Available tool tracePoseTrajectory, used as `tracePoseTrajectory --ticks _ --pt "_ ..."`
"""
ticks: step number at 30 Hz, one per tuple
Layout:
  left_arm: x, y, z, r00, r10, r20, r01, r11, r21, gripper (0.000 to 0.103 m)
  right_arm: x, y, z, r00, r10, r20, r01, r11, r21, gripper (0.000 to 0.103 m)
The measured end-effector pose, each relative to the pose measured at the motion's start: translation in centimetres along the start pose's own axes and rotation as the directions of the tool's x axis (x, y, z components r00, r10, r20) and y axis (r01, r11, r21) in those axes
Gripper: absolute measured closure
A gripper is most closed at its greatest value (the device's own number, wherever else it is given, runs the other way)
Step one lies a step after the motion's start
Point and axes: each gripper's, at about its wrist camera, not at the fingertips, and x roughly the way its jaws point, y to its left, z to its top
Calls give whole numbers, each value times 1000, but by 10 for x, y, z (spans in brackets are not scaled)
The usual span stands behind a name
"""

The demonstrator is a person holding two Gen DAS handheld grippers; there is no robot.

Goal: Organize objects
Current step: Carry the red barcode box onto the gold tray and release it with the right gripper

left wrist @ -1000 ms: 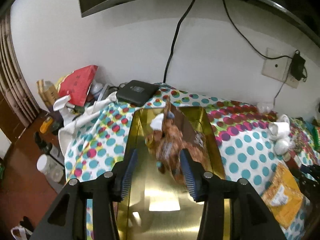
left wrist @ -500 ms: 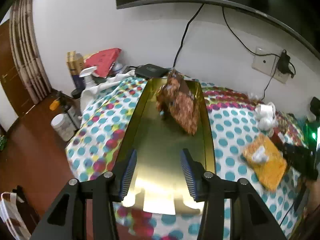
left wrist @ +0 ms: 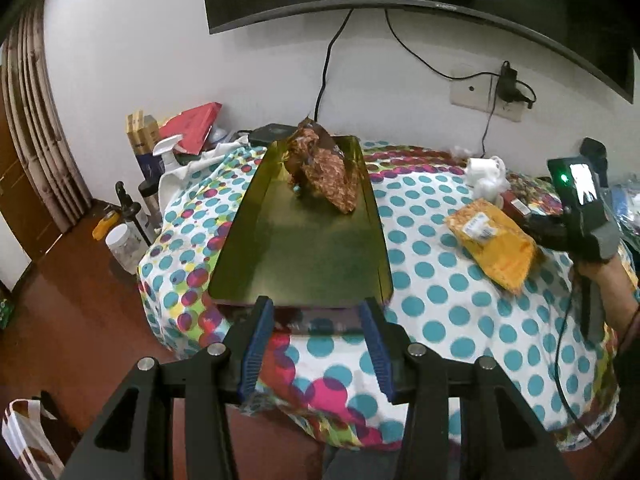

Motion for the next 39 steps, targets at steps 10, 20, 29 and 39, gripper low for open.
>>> tracePoseTrajectory --ticks 10,20,29,39 --pt "-5 3 -45 990 -123 -67 120 991 -58 57 -3 -5 0 997 -75 -6 75 997 13 75" --pt "8 -16 -60 977 -170 -125 172 985 0 57 -54 2 17 996 -65 54 63 998 28 75" --pt "10 -2 -57 977 -186 -105 181 982 -52 57 -100 86 37 981 157 110 -149 986 -74 75" --pt "10 33 -50 986 -130 -106 119 987 -106 57 -89 241 68 934 357 -15 -350 905 -241 75"
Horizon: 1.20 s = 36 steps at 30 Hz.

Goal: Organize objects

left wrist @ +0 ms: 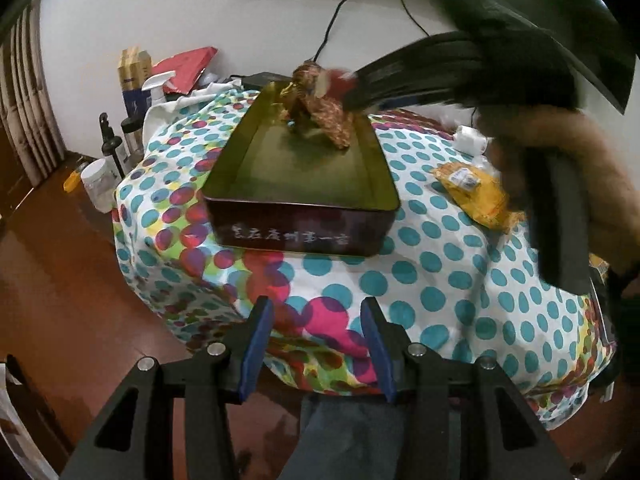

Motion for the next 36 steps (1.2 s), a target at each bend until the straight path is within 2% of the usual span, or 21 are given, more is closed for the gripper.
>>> tracePoseTrajectory --ticks 6,8,13,17,19,21,23,28,31,36 --pt "-7 23 0 995 98 30 -98 995 -6 57 58 30 21 989 -32 -141 24 998 -59 75" --pt "-7 34 2 994 105 25 -104 994 -30 57 73 33 25 984 -29 -177 19 998 -56 75" --pt "-7 58 6 993 113 18 -110 988 -107 57 95 36 34 977 -52 -207 45 998 -38 75" --pt "-6 63 10 991 130 9 -128 986 -110 57 101 32 38 975 -67 -210 63 998 -24 75" --pt "-4 61 11 991 137 6 -135 985 -103 57 104 32 38 974 -47 -222 44 999 -16 74" --pt "-3 59 12 990 140 -1 -140 985 -99 57 98 29 36 981 -20 -192 21 1000 2 69" --pt "-4 57 12 991 135 7 -133 986 -95 57 82 26 32 988 -7 -152 7 1000 -1 57" --pt "-5 40 14 992 127 20 -126 991 -54 57 20 3 5 998 47 -42 -45 998 53 55" --pt "-5 21 16 994 105 28 -105 994 -5 57 -17 -25 -18 1000 21 19 -22 996 85 50" --pt "-3 -22 18 998 60 36 -63 994 94 57 -71 -99 -68 992 -101 77 85 978 193 48"
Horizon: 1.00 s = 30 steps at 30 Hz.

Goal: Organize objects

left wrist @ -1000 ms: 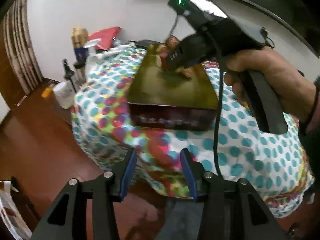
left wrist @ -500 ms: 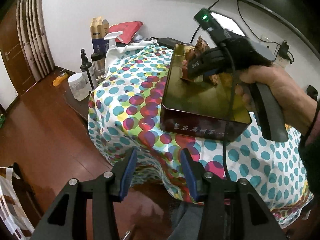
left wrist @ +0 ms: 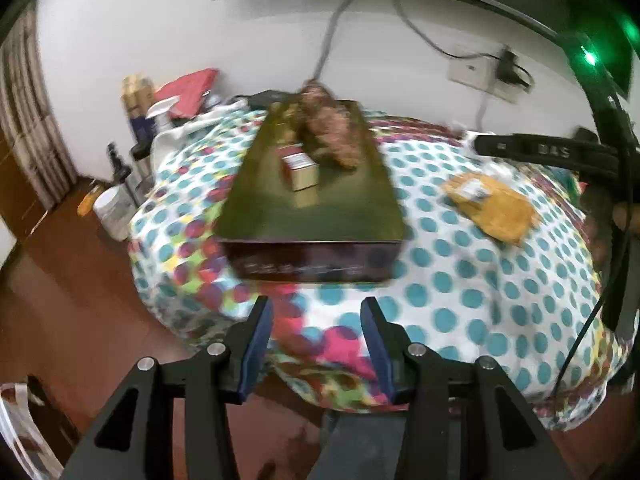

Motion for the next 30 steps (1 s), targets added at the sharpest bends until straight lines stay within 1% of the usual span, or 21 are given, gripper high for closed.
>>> tracePoseTrajectory --ticks 2,5,8,10,13,15,17,18,21,23,25,26,27,28,29,30 --pt "0 -17 2 1000 -21 2 21 999 37 57 -10 -43 -11 999 -42 0 42 996 78 48" --pt "0 -47 4 999 -48 0 48 993 109 57 -12 -98 -27 994 -103 -24 105 981 164 48" --pt "2 -74 8 997 -77 -5 77 984 163 57 -3 -126 -39 990 -137 -42 142 974 177 48" --pt "5 -89 12 994 -107 -18 109 978 179 56 8 -140 -43 988 -141 -58 150 970 189 48" --pt "13 -107 19 990 -138 -40 143 971 189 57 21 -150 -47 993 -104 -57 114 970 215 48" --pt "19 -114 23 990 -135 -49 142 974 179 57 32 -151 -43 994 -90 -55 100 969 225 47" --pt "25 -120 27 987 -147 -65 156 972 178 57 43 -150 -35 995 -87 -50 96 973 211 45" --pt "29 -123 29 988 -141 -70 151 973 172 57 48 -150 -32 995 -90 -46 97 974 205 44" --pt "41 -129 34 985 -143 -97 158 974 164 57 66 -148 -22 995 -81 -59 90 980 175 44" --pt "47 -131 36 985 -139 -104 155 975 162 57 76 -148 -16 996 -62 -65 72 984 162 44" --pt "53 -132 39 985 -136 -110 153 975 159 57 84 -148 -12 995 -60 -74 71 985 158 44" --pt "57 -134 41 984 -140 -114 157 975 157 57 89 -147 -9 996 -51 -72 62 986 154 46" --pt "60 -135 42 983 -140 -118 157 975 157 57 91 -147 -8 996 -49 -75 60 987 148 57" --pt "63 -136 43 982 -142 -121 160 975 153 57 95 -145 -7 995 -50 -85 61 989 133 59" --pt "66 -137 44 982 -149 -121 166 975 149 57 97 -143 -5 995 -63 -80 72 991 113 65" --pt "70 -138 45 980 -154 -123 171 974 147 57 96 -141 -5 994 -80 -72 87 991 102 91"
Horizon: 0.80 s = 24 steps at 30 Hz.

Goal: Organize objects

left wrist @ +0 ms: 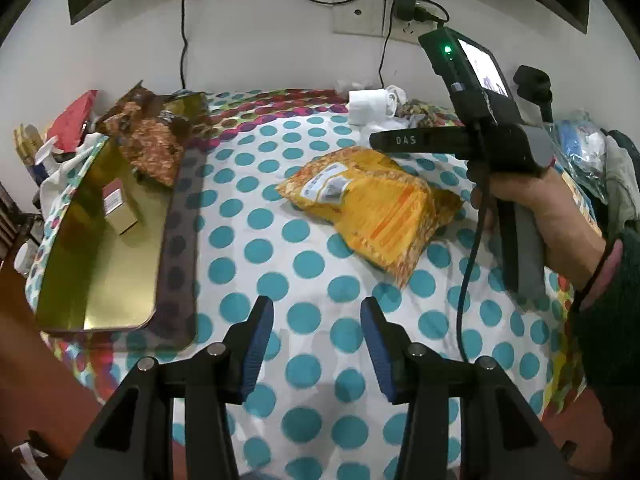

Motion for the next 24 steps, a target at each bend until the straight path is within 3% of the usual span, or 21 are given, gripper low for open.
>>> tracePoseTrajectory --ticks 2,12,16,18,20,24 --pt "5 -1 3 1000 -21 -6 21 1000 -6 57 1 1 -1 999 -42 -15 41 999 -25 97" --pt "20 -8 2 991 -135 -20 135 991 -18 56 -28 -38 -31 993 -120 9 120 993 6 100" --pt "28 -17 3 987 -155 -33 155 988 -3 56 -28 -40 -37 996 -81 -24 81 997 16 93" --pt "34 -21 5 988 -150 -44 150 989 -4 56 -27 -40 -36 996 -91 -26 91 996 16 73" --pt "36 -27 5 988 -150 -30 151 988 23 56 -27 -42 -36 996 -90 -25 90 996 26 62" --pt "41 -42 6 995 -98 -6 98 988 117 56 -29 -51 -37 997 -80 -15 80 994 73 58"
